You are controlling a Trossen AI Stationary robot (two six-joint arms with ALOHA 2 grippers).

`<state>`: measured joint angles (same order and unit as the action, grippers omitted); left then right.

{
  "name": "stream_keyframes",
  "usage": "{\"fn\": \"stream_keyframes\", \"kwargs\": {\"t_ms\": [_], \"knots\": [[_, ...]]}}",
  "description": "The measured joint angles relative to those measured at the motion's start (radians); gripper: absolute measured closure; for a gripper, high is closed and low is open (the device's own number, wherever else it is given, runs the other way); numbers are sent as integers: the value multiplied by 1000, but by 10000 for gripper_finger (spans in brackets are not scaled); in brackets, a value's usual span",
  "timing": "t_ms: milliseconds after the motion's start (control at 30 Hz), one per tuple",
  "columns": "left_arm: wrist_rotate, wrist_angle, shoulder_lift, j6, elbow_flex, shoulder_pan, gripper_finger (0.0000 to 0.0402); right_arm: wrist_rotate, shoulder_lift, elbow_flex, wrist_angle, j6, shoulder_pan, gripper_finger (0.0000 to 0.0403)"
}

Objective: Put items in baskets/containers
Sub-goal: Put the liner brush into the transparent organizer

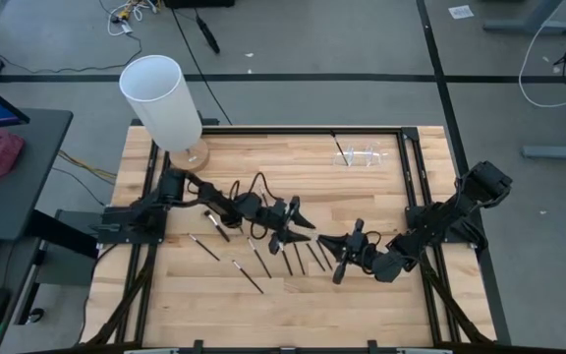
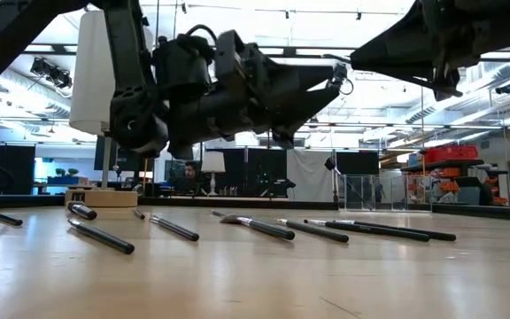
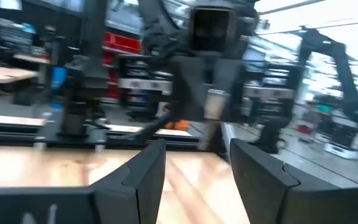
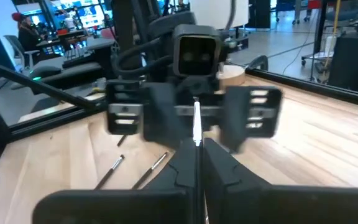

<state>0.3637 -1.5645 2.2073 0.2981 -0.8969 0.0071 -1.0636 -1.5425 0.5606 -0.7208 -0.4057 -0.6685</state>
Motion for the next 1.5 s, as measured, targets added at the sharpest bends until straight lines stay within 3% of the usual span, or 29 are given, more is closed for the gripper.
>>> {"fn": "stream_keyframes", "kwargs": {"t_ms": [500,967,1100,1333,1500], "knots": [[32,-6,-11,-78,-58,-38,233,62,0,0,-51,48,17,396],[53,-6,-12,-75,-65,-36,380,68,0,0,-53,46,16,395],[80,-6,-13,-63,-65,-36,389,82,0,0,-52,45,16,391],[133,60,-57,-28,-63,-28,390,97,26,1,3,45,6,339],[145,259,-109,-45,-63,-21,390,190,161,1,262,-84,2,278]]}}
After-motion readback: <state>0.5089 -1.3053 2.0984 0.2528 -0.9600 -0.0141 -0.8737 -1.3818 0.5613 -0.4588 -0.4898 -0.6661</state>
